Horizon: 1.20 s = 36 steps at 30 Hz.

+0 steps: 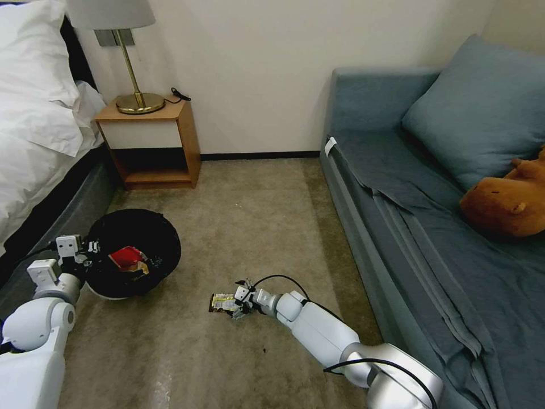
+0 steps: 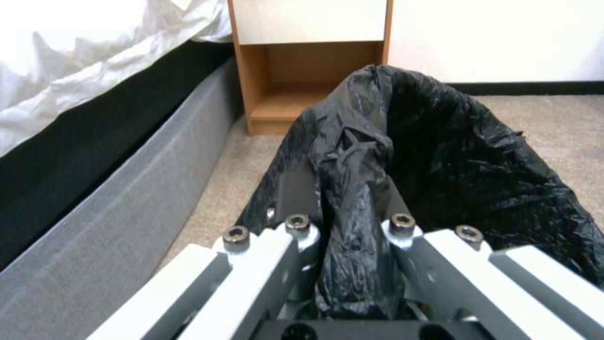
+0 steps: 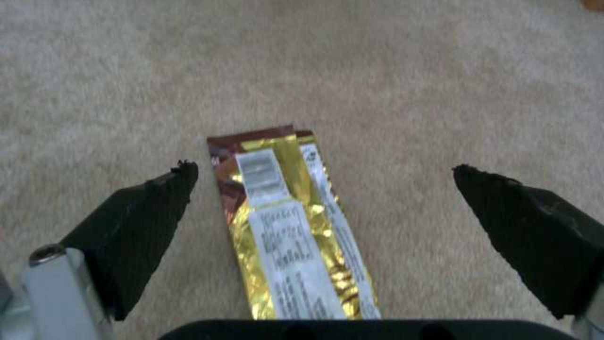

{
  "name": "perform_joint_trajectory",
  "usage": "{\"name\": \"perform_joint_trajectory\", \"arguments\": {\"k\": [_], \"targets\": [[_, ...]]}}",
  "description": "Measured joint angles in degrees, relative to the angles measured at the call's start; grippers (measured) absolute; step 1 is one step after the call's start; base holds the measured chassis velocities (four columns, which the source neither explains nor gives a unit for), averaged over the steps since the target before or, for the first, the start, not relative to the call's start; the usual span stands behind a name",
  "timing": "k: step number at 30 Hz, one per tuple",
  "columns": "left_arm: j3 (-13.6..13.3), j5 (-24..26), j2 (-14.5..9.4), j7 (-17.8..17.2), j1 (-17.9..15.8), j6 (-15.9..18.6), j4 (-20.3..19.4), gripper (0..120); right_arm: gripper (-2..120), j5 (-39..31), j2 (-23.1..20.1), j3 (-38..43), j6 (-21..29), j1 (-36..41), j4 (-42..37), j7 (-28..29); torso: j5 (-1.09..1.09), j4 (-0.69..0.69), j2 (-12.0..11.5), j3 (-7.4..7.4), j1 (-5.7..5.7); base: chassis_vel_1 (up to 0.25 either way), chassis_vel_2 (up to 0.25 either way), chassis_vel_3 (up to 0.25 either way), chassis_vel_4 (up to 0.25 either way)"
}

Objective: Pick up the trash bin, then pick up the garbage on the floor and place it into the trash bin.

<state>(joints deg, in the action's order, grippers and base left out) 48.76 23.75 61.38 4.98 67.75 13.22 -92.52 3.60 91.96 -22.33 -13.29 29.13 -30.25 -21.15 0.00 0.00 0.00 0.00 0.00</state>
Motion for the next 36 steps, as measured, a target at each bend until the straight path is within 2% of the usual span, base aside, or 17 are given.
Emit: {"name": "perform_joint_trajectory", "arguments": {"k": [10,36], "targets": [[-0.22,0.31,-0.75,0.04,-0.04,0.02,0.60,6,100,-1.50,-2.93,-0.68,2.79,1.20,-2.63,-0.34,0.00,0.00,0.00,0.00,0.00,0.000,0.000,0.000,0.000],[-1.25,-0.02,0.16,0.08,-0.61,-0.15,1.25,6,99,1.95,-1.99,3.56,2.52,2.81,1.64,0.80,0.00,0.00,0.00,0.00,0.00,0.000,0.000,0.000,0.000]]}}
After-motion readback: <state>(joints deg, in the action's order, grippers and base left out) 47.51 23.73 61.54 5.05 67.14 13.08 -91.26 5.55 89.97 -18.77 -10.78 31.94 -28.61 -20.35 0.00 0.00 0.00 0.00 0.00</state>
